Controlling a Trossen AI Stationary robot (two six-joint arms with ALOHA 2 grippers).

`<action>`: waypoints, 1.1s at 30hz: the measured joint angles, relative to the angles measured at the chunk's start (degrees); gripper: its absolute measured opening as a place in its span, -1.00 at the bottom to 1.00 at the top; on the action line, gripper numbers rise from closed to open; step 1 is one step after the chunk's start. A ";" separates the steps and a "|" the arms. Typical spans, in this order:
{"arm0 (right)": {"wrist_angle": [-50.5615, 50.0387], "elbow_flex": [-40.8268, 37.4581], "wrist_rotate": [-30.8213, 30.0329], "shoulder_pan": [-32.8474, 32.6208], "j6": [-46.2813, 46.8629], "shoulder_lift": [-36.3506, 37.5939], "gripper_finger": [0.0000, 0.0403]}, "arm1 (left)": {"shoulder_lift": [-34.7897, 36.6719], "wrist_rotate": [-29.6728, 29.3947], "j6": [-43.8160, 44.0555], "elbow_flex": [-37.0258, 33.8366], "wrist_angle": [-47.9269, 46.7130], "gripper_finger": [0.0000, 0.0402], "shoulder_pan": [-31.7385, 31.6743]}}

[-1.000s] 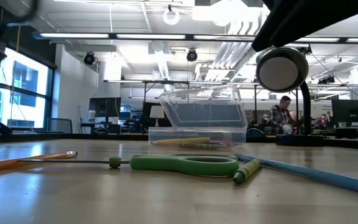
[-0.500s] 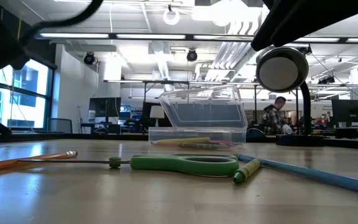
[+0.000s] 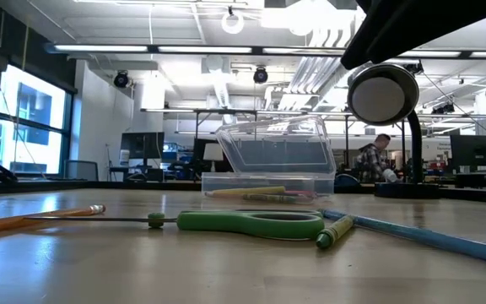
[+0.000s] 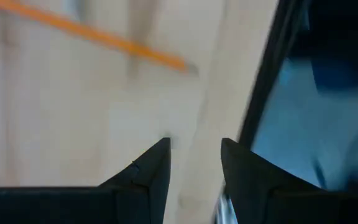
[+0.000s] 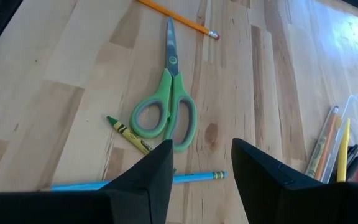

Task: Pick & place school supplies into a supply box
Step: Put the left green crayon into the supply box

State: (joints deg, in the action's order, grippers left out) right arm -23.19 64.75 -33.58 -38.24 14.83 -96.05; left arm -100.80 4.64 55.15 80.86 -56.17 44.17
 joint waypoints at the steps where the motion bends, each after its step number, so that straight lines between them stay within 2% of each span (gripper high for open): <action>1: 0.01 0.00 0.00 0.00 0.00 0.00 -0.29 | 1.39 -5.62 2.08 0.00 -0.55 -0.13 1.95; 4: -0.01 0.00 -0.02 -0.04 0.01 0.00 -0.29 | 4.93 -26.87 7.29 -0.15 -1.03 -0.13 9.23; 6: 0.04 0.00 -0.02 -0.07 -0.66 0.00 -0.29 | 6.15 -38.59 11.34 -1.70 -1.53 -0.13 14.25; 8: 0.10 0.00 -0.02 -0.07 -1.58 0.00 -0.29 | 6.25 -45.62 15.98 -3.57 -1.50 -0.13 18.16; 9: 0.23 0.00 -0.02 -0.04 -1.95 0.00 -0.29 | 6.17 -47.14 18.67 -4.53 -1.55 -0.13 19.82; 12: 0.51 0.00 -0.05 0.00 -2.45 0.00 -0.29 | 5.96 -46.40 28.82 -7.64 -1.51 -0.13 22.22; 15: 0.64 0.00 -0.02 0.00 -2.30 0.00 -0.29 | 5.23 -40.75 33.94 -10.70 -1.41 -0.13 21.60; 18: 0.96 0.00 -0.14 0.00 -2.00 0.00 -0.29 | 5.33 -32.26 30.00 -12.59 -0.44 -0.13 20.34; 20: 1.03 0.00 -0.13 0.00 -1.97 0.00 -0.29 | 5.04 -29.43 27.78 -14.31 -0.54 -0.13 19.97; 24: 1.34 0.00 -0.11 0.00 -1.86 0.00 -0.29 | 5.12 -31.63 24.63 -17.35 6.07 -0.13 19.95; 29: 1.36 0.00 -0.42 0.00 -2.02 0.00 -0.29 | 5.12 -28.58 21.57 -21.62 16.04 -0.13 19.95; 33: 1.49 0.00 -0.42 0.00 -1.95 0.00 -0.29 | 5.10 -26.18 21.55 -23.47 18.01 -0.13 19.95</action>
State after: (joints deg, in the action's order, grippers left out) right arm -21.70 64.75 -34.00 -38.24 12.88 -96.05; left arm -95.70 -21.54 76.71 57.39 -38.17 64.12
